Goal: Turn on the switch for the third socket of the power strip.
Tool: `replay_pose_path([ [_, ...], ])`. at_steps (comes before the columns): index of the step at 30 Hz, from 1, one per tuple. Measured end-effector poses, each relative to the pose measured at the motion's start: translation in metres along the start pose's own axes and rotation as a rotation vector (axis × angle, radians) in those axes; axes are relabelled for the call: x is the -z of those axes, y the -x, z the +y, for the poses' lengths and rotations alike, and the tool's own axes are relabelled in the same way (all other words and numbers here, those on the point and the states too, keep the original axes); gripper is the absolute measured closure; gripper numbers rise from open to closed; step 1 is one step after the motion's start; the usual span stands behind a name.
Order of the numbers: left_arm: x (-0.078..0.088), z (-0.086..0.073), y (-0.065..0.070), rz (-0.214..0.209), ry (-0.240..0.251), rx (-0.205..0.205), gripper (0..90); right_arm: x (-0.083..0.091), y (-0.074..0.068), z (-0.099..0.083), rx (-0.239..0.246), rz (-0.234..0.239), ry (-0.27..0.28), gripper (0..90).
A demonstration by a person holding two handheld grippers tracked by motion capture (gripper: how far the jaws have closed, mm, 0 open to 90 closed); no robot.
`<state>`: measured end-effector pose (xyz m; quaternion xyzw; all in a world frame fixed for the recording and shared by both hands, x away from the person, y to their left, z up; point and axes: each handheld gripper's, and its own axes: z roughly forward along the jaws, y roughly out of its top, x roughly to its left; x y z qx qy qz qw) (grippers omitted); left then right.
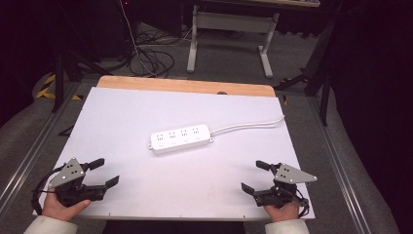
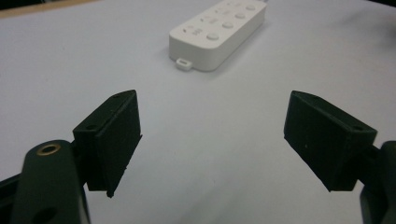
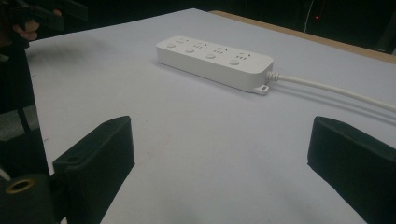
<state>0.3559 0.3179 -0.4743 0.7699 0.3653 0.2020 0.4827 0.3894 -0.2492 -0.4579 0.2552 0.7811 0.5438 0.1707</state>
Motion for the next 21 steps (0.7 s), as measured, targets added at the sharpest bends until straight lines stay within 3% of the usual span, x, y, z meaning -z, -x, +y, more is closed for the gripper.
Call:
replay_pose_path([
  [10,0.002,0.0022,-0.0021,-0.002,0.054,0.053,19.5,0.0007,-0.0001,0.0,0.001,0.004,0.002,7.5],
  [14,0.0043,0.0031,-0.0053,-0.055,0.075,0.12,18.8,0.0005,0.0003,0.0,-0.002,0.004,0.001,7.5],
  [21,0.0041,0.0032,-0.004,-0.026,0.073,0.072,18.0,-0.0007,0.0009,-0.0002,-0.007,0.005,-0.002,7.5],
])
